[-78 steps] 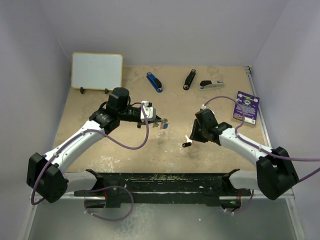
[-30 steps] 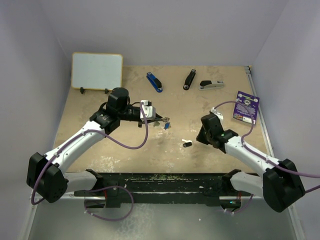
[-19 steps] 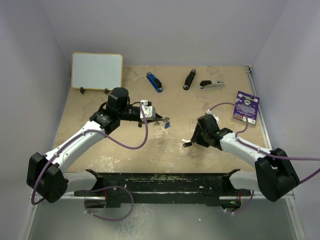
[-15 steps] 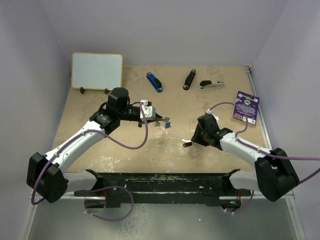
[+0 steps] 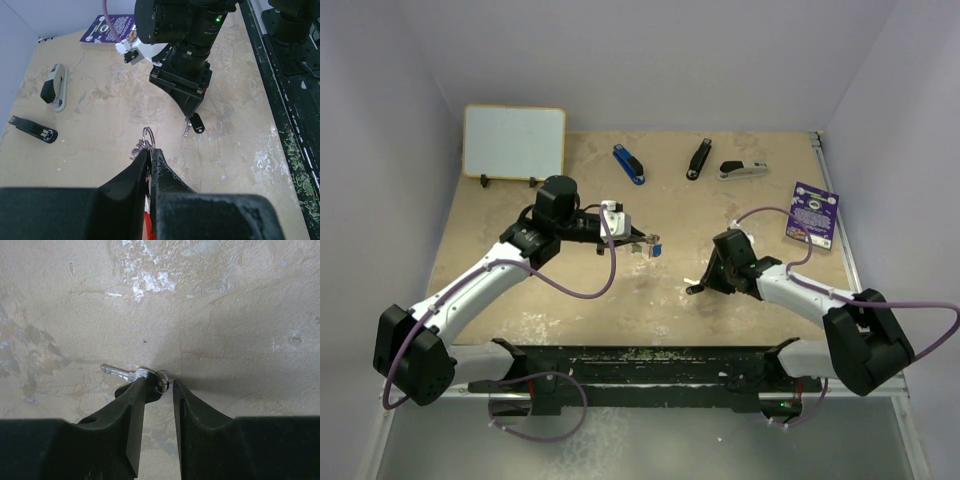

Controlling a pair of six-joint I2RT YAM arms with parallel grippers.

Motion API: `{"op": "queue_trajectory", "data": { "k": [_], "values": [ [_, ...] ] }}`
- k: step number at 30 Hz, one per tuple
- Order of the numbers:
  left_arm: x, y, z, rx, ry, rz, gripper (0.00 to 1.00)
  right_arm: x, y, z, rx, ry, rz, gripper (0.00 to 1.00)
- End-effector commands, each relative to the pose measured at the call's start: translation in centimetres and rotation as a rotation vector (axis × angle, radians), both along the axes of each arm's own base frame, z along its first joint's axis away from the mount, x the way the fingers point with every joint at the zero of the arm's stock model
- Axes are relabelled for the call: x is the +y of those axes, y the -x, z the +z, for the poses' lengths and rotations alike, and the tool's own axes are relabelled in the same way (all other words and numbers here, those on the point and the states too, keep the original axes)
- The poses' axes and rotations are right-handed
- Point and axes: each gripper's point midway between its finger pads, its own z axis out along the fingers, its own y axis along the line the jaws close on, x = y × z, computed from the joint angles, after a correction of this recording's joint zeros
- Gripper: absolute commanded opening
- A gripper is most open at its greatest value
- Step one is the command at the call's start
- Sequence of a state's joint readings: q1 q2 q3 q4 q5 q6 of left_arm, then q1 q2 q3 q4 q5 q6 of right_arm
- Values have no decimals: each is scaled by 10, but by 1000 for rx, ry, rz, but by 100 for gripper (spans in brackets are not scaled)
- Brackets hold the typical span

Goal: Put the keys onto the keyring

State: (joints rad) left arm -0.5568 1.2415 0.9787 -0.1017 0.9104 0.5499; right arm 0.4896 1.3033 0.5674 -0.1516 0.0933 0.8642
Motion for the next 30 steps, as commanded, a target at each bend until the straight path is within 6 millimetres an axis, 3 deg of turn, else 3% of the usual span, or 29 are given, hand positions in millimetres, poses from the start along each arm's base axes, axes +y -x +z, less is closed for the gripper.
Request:
{"op": "queue_trajectory", "data": {
  "k": [1,11,19,23,30],
  "values": [
    [-3,2,16,-45,51,-29,4,0,-1,5,-18,-20,-20,31],
    [-2,1,14,-46,49,-24,4,-2,-5,-8,-11,5,-28,14],
    [-3,1,15,-50,56,-26,4,-11,-16,1,-84,60,-15,0],
    [-3,2,15,-49,61,-26,4,-13,-23,15,-163,73,18,0],
    [-3,2,12,-63,63,-32,4,-4,-29,79,-406,20,149,0]
  ]
}}
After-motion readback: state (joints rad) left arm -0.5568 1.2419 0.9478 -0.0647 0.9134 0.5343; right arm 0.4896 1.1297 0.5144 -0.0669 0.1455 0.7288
